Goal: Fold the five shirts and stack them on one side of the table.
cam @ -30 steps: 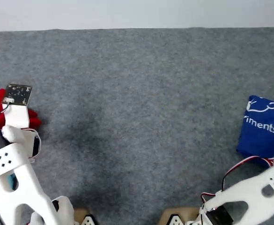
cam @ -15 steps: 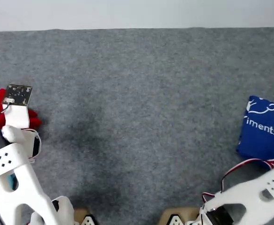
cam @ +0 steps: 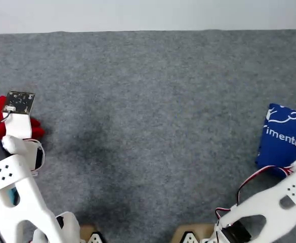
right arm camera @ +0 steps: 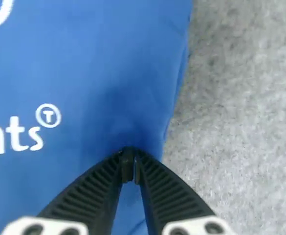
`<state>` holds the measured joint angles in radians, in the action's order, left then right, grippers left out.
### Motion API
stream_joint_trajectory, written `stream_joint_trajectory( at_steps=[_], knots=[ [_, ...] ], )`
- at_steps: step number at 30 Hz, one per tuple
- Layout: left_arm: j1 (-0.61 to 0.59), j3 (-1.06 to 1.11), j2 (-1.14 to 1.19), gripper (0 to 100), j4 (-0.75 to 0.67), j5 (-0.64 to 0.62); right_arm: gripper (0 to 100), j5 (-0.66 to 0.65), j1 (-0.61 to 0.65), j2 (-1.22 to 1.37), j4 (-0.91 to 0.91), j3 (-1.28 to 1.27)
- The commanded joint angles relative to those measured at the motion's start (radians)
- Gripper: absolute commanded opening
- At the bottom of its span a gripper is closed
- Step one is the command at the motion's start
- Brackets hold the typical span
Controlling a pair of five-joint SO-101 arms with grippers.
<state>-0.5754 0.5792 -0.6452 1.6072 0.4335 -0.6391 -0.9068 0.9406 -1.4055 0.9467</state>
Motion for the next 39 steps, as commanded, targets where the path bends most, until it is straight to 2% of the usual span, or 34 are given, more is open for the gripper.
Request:
stream_joint_trajectory(
  at_steps=[1, 7, 12, 16, 22, 25, 30, 33, 39],
  knots=[
    [0.0, -0.004, -0.02, 1, 0.011, -0.008, 0.9, -0.006, -0.012, -0.044, -0.022, 0.023],
    [0.0, -0.035, -0.02, 1, 0.025, -0.011, 0.9, -0.006, 0.058, -0.143, -0.242, 0.121],
    [-0.005, -0.168, -0.02, 1, 0.094, -0.011, 0.9, -0.003, 0.148, -0.211, -0.394, 0.158],
    [-0.012, -0.225, -0.012, 11, 0.098, -0.011, 0.9, 0.048, 0.185, -0.263, -0.392, 0.089],
    [-0.094, -0.262, -0.009, 19, 0.075, 0.008, 0.9, 0.064, 0.232, -0.403, -0.392, -0.163],
    [-0.127, -0.268, 0.012, 21, 0.074, 0.117, 0.9, 0.064, 0.255, -0.496, -0.392, -0.331],
    [-0.233, -0.314, 0.187, 21, 0.021, 0.27, 0.9, 0.064, 0.314, -0.656, -0.39, -0.603],
    [-0.256, -0.375, 0.313, 21, 0.003, 0.338, 0.9, 0.064, 0.357, -0.734, -0.389, -0.726],
    [-0.255, -0.532, 0.526, 21, -0.054, 0.382, 0.9, 0.066, 0.429, -0.831, -0.389, -0.879]
  ],
)
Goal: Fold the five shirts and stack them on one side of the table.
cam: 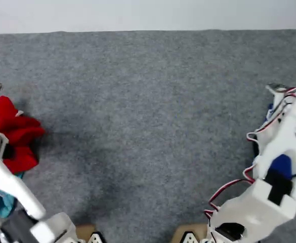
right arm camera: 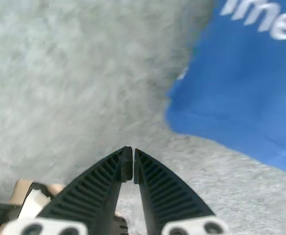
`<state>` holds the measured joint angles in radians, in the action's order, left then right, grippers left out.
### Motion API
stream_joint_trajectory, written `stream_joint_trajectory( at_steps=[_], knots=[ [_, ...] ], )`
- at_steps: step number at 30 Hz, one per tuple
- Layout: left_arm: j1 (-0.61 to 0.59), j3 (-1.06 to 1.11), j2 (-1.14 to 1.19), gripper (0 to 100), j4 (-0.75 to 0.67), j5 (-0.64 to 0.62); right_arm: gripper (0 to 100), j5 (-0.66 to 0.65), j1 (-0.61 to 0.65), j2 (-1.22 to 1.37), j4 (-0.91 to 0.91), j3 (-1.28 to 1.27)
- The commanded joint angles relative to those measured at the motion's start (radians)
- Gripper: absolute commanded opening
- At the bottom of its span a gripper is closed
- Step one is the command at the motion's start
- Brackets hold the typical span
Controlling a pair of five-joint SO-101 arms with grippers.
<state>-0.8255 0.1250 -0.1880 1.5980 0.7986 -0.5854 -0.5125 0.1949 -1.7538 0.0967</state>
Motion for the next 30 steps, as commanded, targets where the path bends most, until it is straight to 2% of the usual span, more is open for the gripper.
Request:
stream_joint_trajectory(
  at_steps=[1, 4, 9, 20, 23, 25, 28, 30],
  knots=[
    [-0.005, -0.085, 0.103, 21, -0.055, 0.017, 0.9, 0.012, 0.045, -0.096, -0.041, -0.043],
    [-0.008, -0.088, 0.189, 20, -0.104, 0.014, 0.9, 0.018, 0.067, -0.119, -0.041, -0.075],
    [-0.003, -0.091, 0.233, 11, -0.143, 0.014, 0.9, 0.098, 0.073, -0.125, -0.041, -0.087],
    [0.005, -0.173, 0.244, 11, -0.161, 0.009, 0.9, 0.103, 0.073, -0.128, -0.041, -0.087],
    [0.008, -0.252, 0.186, 12, -0.097, -0.018, 0.9, 0.103, 0.073, -0.128, -0.041, -0.087],
    [0.023, -0.312, 0.138, 17, -0.061, -0.034, 0.9, 0.103, 0.073, -0.127, -0.041, -0.087],
    [0.026, -0.375, 0.087, 23, -0.043, -0.048, 0.9, 0.103, 0.073, -0.124, -0.041, -0.087],
    [0.026, -0.383, 0.077, 23, -0.041, -0.049, 0.9, 0.103, 0.073, -0.122, -0.041, -0.087]
  ],
)
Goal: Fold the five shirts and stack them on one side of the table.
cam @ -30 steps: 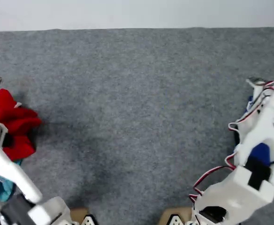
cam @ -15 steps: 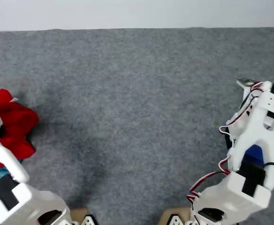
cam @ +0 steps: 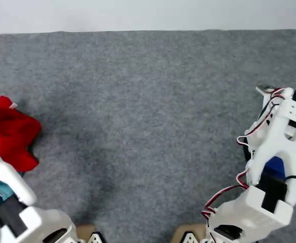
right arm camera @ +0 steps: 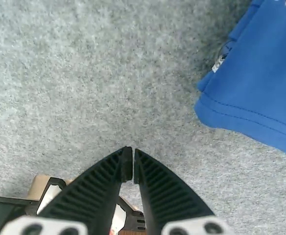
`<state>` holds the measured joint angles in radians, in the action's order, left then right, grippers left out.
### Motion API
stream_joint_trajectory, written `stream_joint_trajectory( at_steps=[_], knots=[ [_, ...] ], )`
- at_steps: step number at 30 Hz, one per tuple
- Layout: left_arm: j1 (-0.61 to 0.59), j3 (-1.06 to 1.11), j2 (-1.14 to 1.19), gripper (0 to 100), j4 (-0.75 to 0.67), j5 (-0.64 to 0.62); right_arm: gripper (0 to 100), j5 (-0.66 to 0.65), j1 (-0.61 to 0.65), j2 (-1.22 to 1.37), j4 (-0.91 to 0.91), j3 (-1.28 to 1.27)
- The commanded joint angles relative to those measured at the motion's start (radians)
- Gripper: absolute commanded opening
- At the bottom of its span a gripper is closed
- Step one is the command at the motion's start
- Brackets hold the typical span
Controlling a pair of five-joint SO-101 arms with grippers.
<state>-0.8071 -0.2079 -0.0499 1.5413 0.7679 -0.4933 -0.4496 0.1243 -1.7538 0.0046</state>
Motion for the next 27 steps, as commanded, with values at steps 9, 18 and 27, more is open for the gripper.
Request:
stream_joint_trajectory(
  at_steps=[9, 18, 27],
  knots=[
    [-0.037, -0.053, 0.103, 23, -0.002, -0.017, 0.9, 0.006, 0.01, -0.048, -0.038, 0.005],
    [-0.049, -0.053, 0.252, 5, -0.074, -0.018, 0.9, 0.006, 0.01, -0.048, -0.025, 0.005],
    [0.095, -0.079, 0.1, 0, 0.04, -0.025, 0.9, 0.009, 0.01, -0.048, -0.025, 0.005]
  ],
)
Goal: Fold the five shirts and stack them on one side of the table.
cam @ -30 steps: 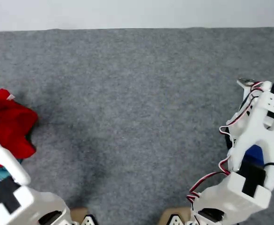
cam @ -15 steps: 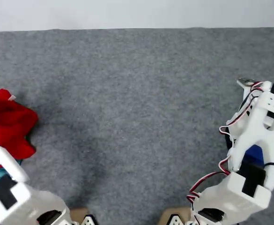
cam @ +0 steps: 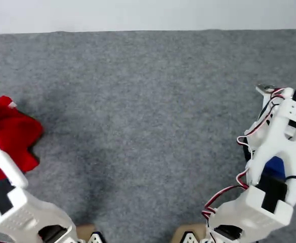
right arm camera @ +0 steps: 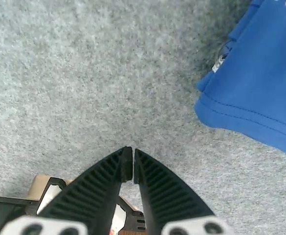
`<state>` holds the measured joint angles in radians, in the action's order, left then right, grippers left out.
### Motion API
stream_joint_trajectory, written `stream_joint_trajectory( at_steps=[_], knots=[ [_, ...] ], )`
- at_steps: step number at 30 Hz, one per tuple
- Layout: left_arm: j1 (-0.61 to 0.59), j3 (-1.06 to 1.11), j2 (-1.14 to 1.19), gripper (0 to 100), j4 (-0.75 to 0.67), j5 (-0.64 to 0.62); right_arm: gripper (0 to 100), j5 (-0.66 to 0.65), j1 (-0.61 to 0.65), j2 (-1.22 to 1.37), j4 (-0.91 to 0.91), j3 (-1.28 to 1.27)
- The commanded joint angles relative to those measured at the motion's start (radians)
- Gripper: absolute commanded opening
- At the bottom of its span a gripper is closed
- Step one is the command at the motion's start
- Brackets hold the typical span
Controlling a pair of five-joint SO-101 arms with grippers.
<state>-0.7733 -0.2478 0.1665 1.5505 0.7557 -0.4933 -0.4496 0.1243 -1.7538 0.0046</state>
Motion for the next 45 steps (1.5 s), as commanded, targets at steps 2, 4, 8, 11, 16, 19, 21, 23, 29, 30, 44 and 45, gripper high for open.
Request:
stream_joint_trajectory(
  at_steps=[2, 4, 8, 11, 16, 19, 21, 23, 29, 30, 44, 45],
  knots=[
    [0.112, -0.039, -0.184, 0, 0.031, -0.029, 0.9, 0.009, 0.01, -0.048, -0.025, 0.005],
    [0.172, -0.039, -0.249, 0, 0.026, -0.083, 0.9, 0.009, 0.01, -0.048, -0.025, 0.005],
    [0.325, -0.039, -0.37, 0, 0.026, -0.216, 0.9, 0.011, 0.01, -0.048, -0.027, 0.005],
    [0.474, -0.039, -0.437, 0, 0.025, -0.311, 0.9, 0.011, 0.01, -0.048, -0.03, 0.005],
    [0.732, -0.035, -0.473, 0, 0.025, -0.46, 0.9, 0.011, 0.01, -0.048, -0.033, 0.005],
    [0.856, -0.005, -0.451, 0, 0.023, -0.526, 0.9, 0.011, 0.01, -0.05, -0.035, 0.005],
    [0.925, 0.013, -0.428, 0, 0.031, -0.562, 0.9, 0.011, 0.01, -0.05, -0.035, 0.005],
    [0.984, 0.035, -0.414, 0, 0.031, -0.578, 0.9, 0.011, 0.01, -0.05, -0.035, 0.005],
    [1.053, 0.087, -0.39, 8, 0.04, -0.583, 0.9, 0.011, 0.01, -0.056, -0.036, 0.005],
    [1.048, 0.088, -0.388, 13, 0.06, -0.583, 0.9, 0.011, 0.01, -0.056, -0.036, 0.005],
    [0.816, 0.07, -0.396, 20, 0.167, -0.557, 0.9, 0.071, 0.292, -0.059, -0.038, 0.037],
    [0.773, 0.07, -0.396, 20, 0.167, -0.557, 0.9, 0.081, 0.331, -0.059, -0.036, 0.052]
  ],
)
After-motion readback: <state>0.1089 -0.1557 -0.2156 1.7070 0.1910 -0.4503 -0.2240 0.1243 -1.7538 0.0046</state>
